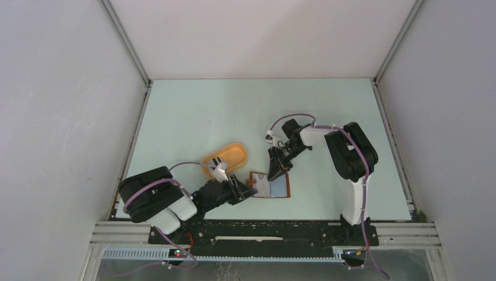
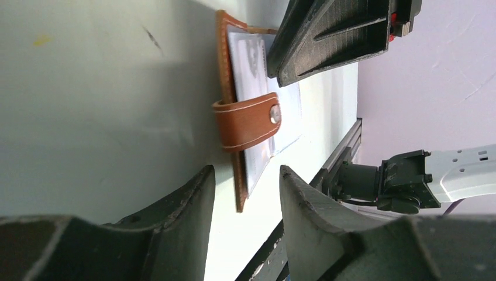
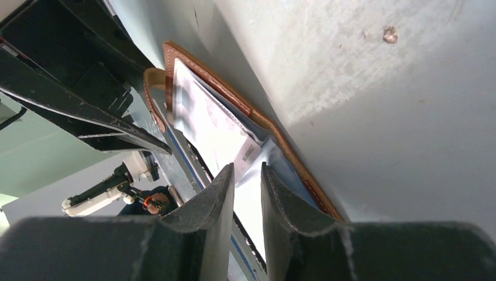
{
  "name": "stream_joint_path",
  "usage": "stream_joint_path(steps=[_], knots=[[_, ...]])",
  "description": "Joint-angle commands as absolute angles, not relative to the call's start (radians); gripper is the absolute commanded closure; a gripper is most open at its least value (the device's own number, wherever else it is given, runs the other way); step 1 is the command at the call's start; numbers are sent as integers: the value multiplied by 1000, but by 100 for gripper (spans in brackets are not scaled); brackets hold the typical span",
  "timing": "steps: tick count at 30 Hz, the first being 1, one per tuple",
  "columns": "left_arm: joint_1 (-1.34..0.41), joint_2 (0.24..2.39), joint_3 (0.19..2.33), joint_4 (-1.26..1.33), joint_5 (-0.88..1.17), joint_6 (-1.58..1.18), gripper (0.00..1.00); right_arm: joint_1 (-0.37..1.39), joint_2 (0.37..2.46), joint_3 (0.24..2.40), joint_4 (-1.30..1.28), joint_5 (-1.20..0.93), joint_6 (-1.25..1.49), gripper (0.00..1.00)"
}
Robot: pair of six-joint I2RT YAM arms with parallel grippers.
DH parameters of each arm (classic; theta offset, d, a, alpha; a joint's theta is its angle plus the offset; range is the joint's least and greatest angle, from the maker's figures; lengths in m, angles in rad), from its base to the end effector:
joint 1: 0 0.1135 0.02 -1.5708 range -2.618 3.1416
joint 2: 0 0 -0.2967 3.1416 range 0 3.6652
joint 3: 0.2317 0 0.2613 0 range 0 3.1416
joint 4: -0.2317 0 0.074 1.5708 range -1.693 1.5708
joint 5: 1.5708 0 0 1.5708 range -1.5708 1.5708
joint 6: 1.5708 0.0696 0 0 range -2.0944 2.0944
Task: Put the credit cards into the card holder
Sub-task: Insert the credit card into the card holder.
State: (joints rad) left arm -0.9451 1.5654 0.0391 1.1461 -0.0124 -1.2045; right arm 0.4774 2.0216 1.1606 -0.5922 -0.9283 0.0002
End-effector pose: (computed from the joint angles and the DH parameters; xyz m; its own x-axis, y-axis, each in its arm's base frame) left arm 0.1313 -0.1802 0.1055 -0.8283 -0.4477 -0.3369 0.0850 0.4939 -0.8653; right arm 0.3067 0.2214 0.1119 -0.8821 -0.4562 -0.1172 -0.3586 0.4891 0.7951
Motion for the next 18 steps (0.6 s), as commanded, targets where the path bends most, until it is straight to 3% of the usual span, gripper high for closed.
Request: stream_joint_path(steps=[1, 9, 18], knots=[[-948, 1515, 11, 1093, -60, -1179, 51, 479, 1995, 1188, -608, -884, -36, 69], [-948, 1520, 29, 1076, -51, -1169, 67, 491, 1952, 1188, -621, -828, -55, 81], [-948, 1513, 18, 1078, -50, -1172, 83, 532, 1898, 1188, -631, -720, -78, 87]])
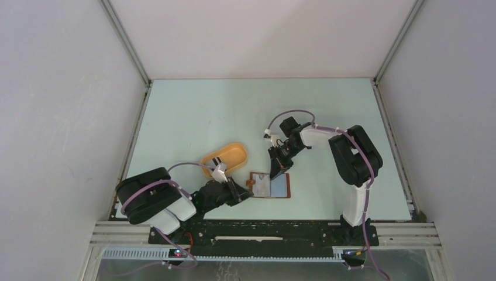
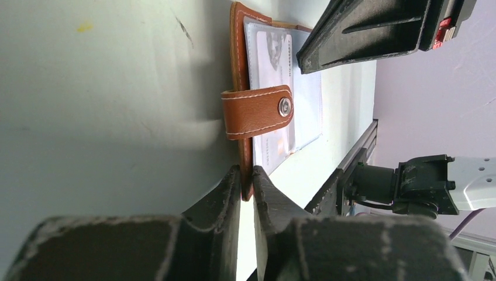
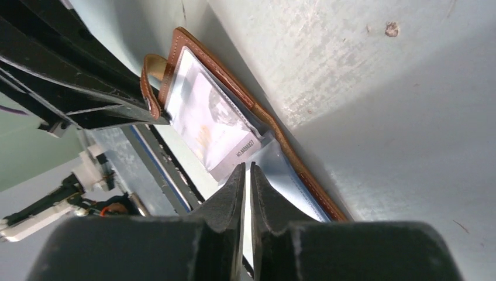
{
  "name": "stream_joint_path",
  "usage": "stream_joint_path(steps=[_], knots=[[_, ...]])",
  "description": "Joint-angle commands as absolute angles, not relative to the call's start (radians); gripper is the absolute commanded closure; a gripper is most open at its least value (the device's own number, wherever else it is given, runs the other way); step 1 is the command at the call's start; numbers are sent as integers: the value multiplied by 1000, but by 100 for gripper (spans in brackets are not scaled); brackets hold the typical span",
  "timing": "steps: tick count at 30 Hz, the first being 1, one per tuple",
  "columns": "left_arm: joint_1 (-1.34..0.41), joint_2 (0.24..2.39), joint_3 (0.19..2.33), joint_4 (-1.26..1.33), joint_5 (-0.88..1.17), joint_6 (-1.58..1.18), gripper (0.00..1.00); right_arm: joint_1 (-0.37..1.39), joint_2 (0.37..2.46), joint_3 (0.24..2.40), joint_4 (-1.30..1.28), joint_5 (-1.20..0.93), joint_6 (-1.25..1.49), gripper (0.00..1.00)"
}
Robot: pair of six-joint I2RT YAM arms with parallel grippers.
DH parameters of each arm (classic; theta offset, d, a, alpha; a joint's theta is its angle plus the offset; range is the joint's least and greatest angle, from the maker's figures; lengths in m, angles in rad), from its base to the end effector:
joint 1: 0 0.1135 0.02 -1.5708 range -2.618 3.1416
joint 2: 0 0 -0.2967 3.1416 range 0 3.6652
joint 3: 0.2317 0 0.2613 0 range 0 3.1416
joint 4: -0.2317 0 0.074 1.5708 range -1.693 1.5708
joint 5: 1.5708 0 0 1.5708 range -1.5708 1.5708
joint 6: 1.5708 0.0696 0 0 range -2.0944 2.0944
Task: Put the credit cards into the card holder
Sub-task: Insert the credit card into the card holder.
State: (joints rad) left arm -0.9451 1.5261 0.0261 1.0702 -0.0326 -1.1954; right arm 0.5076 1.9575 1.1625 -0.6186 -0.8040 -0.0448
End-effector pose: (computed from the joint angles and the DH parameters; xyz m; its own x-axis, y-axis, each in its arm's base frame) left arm 0.1278 -0.1730 0.1006 -0.8270 -0.4431 -0.3459 0.0636 0.5376 -0.8408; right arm 0.3007 0.2246 0.1280 -0.8428 -0.5043 -0.1882 -0.4740 0.5295 0.7035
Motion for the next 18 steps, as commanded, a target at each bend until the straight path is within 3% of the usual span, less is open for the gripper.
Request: stream_joint_path(steps=[1, 8, 18], knots=[[-949, 1516, 17, 1080, -48, -1173, 83, 538, 1896, 1188, -634, -698, -76, 89], [-949, 1537, 25, 1109, -31, -1176, 86, 571, 1944, 1188, -634, -655, -62, 94], [-975, 1667, 71, 1231, 24, -1194, 89, 618, 1936, 1197, -600, -731, -30, 94]])
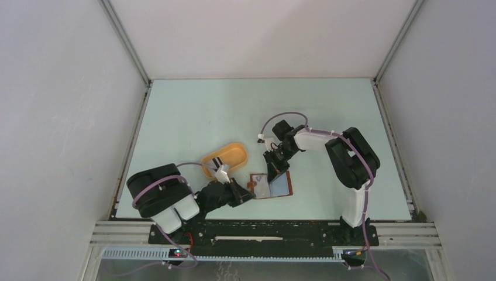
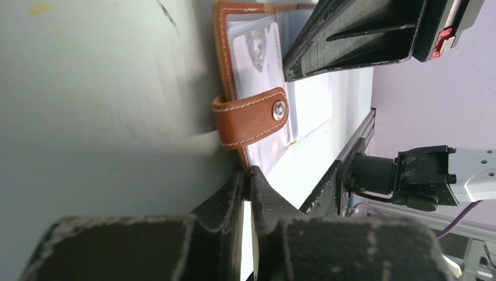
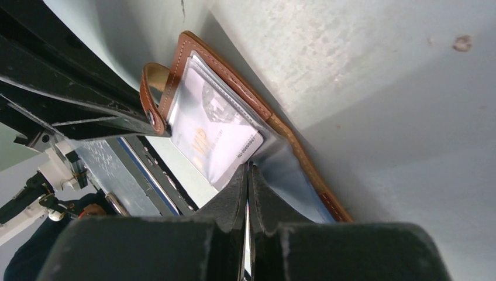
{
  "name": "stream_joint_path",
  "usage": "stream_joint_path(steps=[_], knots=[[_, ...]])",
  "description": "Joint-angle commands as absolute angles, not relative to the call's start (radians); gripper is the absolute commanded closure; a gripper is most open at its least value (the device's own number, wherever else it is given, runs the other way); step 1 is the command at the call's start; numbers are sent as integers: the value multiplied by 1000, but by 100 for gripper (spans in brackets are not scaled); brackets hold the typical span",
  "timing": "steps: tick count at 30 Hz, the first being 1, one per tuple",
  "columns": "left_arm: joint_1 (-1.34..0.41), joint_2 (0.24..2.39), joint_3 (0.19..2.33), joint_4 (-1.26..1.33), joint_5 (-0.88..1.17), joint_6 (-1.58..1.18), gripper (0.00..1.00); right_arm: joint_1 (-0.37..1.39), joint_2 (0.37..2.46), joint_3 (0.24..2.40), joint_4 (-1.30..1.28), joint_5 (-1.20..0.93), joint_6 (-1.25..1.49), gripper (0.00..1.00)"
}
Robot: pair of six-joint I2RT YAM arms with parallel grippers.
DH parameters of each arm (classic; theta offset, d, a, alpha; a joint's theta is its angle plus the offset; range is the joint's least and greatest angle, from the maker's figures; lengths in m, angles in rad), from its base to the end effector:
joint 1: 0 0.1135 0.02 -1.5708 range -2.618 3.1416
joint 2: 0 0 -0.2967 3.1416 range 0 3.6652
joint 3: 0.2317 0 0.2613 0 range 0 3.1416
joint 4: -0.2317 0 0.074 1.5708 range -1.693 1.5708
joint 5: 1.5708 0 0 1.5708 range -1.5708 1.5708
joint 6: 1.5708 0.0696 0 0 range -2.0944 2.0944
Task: Put the credit cards into the card holder
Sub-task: Insert the credit card into the card holder, then pick up the credit card from the storage box.
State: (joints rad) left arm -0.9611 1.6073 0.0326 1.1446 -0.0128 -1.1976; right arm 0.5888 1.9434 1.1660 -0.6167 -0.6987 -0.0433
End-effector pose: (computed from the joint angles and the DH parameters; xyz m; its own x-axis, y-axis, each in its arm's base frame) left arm 0.1269 -0.1801 0.0956 -0.8442 -0.4174 -0.3364 0.0741 0.5305 -0.8444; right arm 0.2859 0.2448 0.1289 -0.7954 -0.5710 -0.2030 -0.5542 0.5498 0.6250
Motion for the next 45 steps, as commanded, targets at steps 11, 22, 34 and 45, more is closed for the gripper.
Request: stream_joint_path(steps=[11, 22, 34, 45], knots=[[-983, 1736, 40, 1371, 17, -1228, 78, 569, 1898, 1216, -664, -739, -114, 92], [-983, 1658, -103, 1397, -34, -1182, 57, 507, 1673, 1248, -766, -729, -320, 78], [-983, 1061, 22, 611, -58, -991, 49, 441, 1292, 1252, -696, -648, -362, 44], [-976, 414, 367, -287, -423, -620, 9, 446, 1319, 1362, -691, -807, -362, 33]])
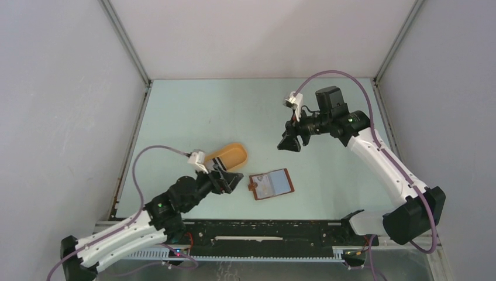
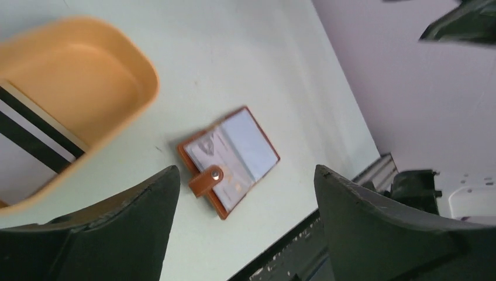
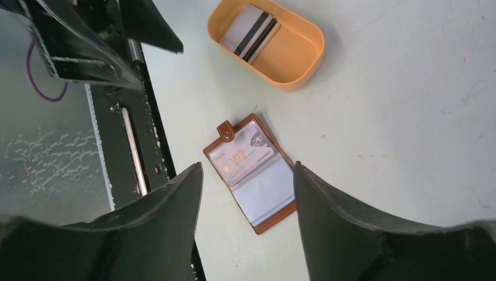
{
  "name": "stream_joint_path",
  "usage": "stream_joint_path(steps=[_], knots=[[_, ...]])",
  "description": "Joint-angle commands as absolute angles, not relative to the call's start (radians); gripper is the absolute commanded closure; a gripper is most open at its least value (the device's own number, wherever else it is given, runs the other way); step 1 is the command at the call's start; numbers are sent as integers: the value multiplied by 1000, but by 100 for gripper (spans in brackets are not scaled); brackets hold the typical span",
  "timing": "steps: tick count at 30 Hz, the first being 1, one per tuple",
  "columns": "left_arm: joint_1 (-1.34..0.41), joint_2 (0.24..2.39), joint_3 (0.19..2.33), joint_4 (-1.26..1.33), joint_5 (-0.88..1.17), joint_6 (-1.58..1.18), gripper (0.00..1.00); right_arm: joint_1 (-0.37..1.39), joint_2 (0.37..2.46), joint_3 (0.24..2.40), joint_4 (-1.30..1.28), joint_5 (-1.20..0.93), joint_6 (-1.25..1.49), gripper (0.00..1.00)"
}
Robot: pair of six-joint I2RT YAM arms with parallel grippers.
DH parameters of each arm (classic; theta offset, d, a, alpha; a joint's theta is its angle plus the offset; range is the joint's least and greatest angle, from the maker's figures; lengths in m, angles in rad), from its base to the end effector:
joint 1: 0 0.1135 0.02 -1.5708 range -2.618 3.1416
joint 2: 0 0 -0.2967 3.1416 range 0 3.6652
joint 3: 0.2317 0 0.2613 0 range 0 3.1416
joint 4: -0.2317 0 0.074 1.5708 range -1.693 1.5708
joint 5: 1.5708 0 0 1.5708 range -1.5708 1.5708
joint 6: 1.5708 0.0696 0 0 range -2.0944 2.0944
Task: Put the credit cards into the card holder
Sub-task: Pick up the credit card from the storage box.
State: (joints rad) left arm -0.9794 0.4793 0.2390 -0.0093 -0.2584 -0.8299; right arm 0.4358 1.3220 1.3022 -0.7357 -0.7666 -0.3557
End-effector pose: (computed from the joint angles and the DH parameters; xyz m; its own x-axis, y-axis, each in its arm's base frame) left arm 0.1011 -0.1187 0.2132 -0.5833 -0.4110 -0.7006 0.3469 0.6539 -0.6724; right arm 0.2450 0.1673 0.3709 -0.3174 -0.4245 -0.8480 -0.9306 0.3115 0.1924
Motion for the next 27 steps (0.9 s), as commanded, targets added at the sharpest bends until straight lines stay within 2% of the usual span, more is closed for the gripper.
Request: stream_joint_path(steps=[1, 3, 5, 8, 17, 22, 27], knots=[[-969, 423, 390, -295, -427, -586, 3, 445, 1328, 1368, -684, -821, -378, 27], [-943, 459, 446, -325, -429, -535, 0, 439, 1372, 1376, -657, -885, -370, 14], [-903, 500, 494, -364, -426, -506, 0, 440, 1458, 1431, -676, -968, -334, 8], [-803, 517, 504, -363, -406, -503, 0, 493, 1641, 1583, -786, -1006, -299, 14], [-407, 387, 296, -227, -130, -663, 1, 678, 1985, 1751, -608, -897, 91, 32], [-250, 421, 185, -111, -9, -748, 16, 737, 2137, 1856, -566, -795, 250, 36], [-232, 484, 170, -93, -33, -744, 28, 784, 2242, 1959, -575, -721, 317, 36]])
